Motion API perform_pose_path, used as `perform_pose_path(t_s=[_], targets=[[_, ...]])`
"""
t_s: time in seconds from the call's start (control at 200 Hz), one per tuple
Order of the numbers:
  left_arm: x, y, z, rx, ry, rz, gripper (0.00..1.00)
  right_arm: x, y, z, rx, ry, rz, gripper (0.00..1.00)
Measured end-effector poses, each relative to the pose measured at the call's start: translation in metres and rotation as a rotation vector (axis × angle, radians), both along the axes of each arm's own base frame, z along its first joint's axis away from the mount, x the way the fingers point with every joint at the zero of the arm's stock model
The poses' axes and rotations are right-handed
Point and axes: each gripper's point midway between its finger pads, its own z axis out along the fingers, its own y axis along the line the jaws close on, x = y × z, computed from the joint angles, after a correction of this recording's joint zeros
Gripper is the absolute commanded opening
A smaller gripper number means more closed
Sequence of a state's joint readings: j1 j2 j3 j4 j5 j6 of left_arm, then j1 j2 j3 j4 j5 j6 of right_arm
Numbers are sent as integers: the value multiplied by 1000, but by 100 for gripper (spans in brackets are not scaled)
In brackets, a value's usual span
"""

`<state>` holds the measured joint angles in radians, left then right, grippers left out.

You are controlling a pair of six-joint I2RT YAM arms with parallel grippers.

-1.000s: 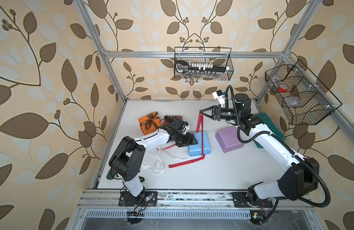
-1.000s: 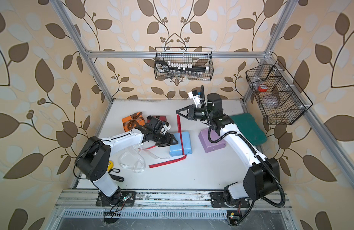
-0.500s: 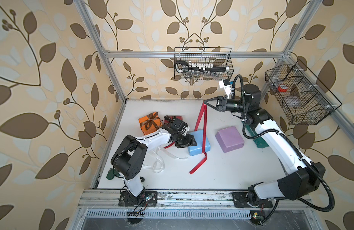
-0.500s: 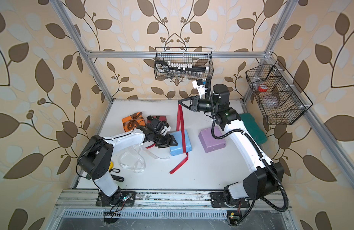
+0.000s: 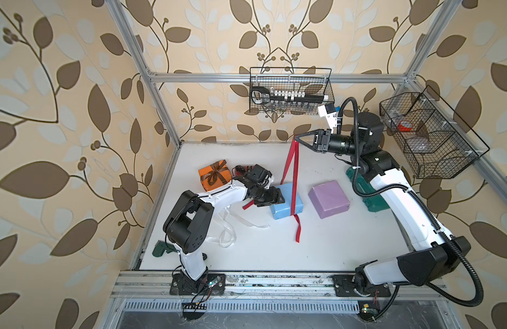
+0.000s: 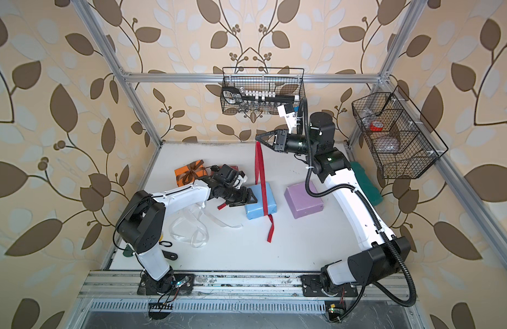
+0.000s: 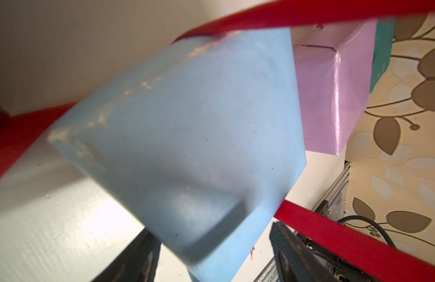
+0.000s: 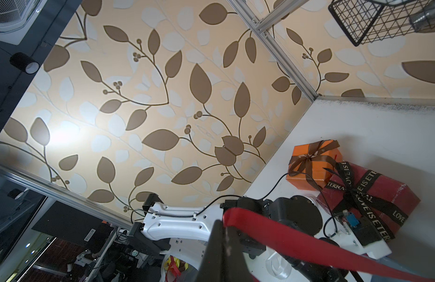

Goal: Untie the ribbon bows on the gift boxes
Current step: Pull the ribbon from the gift box.

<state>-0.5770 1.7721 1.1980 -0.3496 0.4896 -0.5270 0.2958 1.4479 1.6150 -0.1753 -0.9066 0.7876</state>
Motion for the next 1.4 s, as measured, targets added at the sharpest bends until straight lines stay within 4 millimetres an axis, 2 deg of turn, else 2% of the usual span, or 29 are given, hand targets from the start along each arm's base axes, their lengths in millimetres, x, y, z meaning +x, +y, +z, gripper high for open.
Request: perform_pose_path(t_s=[0.21, 0.345, 0.805, 0.915, 0.99, 1.01, 1.03, 1.045, 1.125, 1.22, 1.3, 1.4], targets=[[0, -2, -12, 16, 25, -3, 74, -7, -6, 46, 20, -101, -15, 0], [-3, -3, -19, 25, 44, -10, 74, -10, -13, 65, 32, -150, -32, 0], [-5, -4, -20, 29, 48, -16, 74, 15, -48, 100, 84, -206, -132, 0], [-5, -3, -18, 38, 34, -28, 76, 16, -48, 98, 92, -209, -128, 0], [-6, 1, -13, 54, 11, -34, 81, 18, -48, 85, 88, -188, -128, 0], [-6, 2, -9, 56, -6, -40, 83, 19, -47, 81, 87, -179, -129, 0], [-5, 3, -4, 54, -23, -42, 95, 20, -47, 76, 84, -168, -129, 0], [-4, 4, 0, 54, -38, -43, 99, 21, -47, 72, 82, -160, -129, 0], [-2, 7, 30, 34, -135, -45, 99, 27, -46, 52, 71, -113, -130, 0], [0, 10, 82, -28, -287, -41, 99, 32, -45, 35, 61, -74, -131, 0], [-1, 10, 123, -88, -419, -42, 99, 33, -45, 32, 59, -65, -132, 0], [-8, 5, 158, -146, -551, -64, 99, 31, -45, 34, 59, -71, -132, 0]])
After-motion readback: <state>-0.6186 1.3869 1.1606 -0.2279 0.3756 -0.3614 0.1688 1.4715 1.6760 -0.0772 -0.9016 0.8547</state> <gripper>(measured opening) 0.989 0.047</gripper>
